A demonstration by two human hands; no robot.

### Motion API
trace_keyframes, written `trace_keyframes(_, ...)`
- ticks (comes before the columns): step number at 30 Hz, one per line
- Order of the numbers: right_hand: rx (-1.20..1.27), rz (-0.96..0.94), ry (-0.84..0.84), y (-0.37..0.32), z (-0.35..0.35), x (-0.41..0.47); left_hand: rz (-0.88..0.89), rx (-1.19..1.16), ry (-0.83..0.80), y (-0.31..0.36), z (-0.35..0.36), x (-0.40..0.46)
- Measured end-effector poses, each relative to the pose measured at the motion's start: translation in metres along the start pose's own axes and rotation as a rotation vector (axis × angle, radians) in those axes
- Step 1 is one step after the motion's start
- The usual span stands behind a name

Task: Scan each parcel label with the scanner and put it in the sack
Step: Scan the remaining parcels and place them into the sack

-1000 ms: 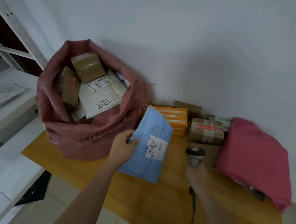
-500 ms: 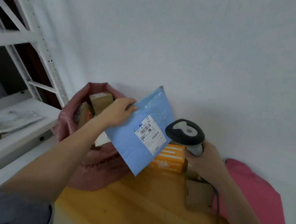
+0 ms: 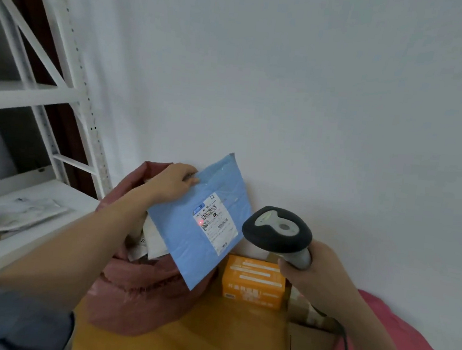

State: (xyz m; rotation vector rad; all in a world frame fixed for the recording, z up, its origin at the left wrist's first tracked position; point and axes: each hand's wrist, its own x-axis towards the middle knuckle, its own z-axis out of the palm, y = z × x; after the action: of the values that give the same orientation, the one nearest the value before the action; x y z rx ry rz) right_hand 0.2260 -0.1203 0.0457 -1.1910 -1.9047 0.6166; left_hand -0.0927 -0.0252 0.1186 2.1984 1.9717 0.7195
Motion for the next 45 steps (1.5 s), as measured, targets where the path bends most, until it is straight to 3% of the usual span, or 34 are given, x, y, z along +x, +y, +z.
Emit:
trace_keyframes(23, -0.135, 0.093, -0.017, 0.0, -0.021, -0.004, -0.081, -0.07, -0.009, -0.022, 0.009, -0.003)
trace_keyframes(32, -0.101, 0.108, -0.07, -0.002, 0.001, 0.002, -0.142, -0.11, 0.0, -0.049, 0.001, -0.018)
trace_keyframes(35, -0.072, 0.141, -0.025, -0.002, 0.017, 0.006, -0.214, -0.088, 0.113, -0.07, -0.002, -0.022)
trace_keyframes(41, 0.018, 0.218, 0.039, 0.003, 0.042, 0.014, -0.46, -0.192, 0.621, -0.115, -0.01, -0.033)
trace_keyframes(43, 0.019, 0.222, 0.037, 0.003, 0.049, 0.014, -0.439, -0.199, 0.658, -0.124, -0.006, -0.035)
trace_keyframes(45, 0.017, 0.238, 0.043, 0.002, 0.057, 0.014, -0.464, -0.2, 0.589, -0.133, 0.005, -0.033)
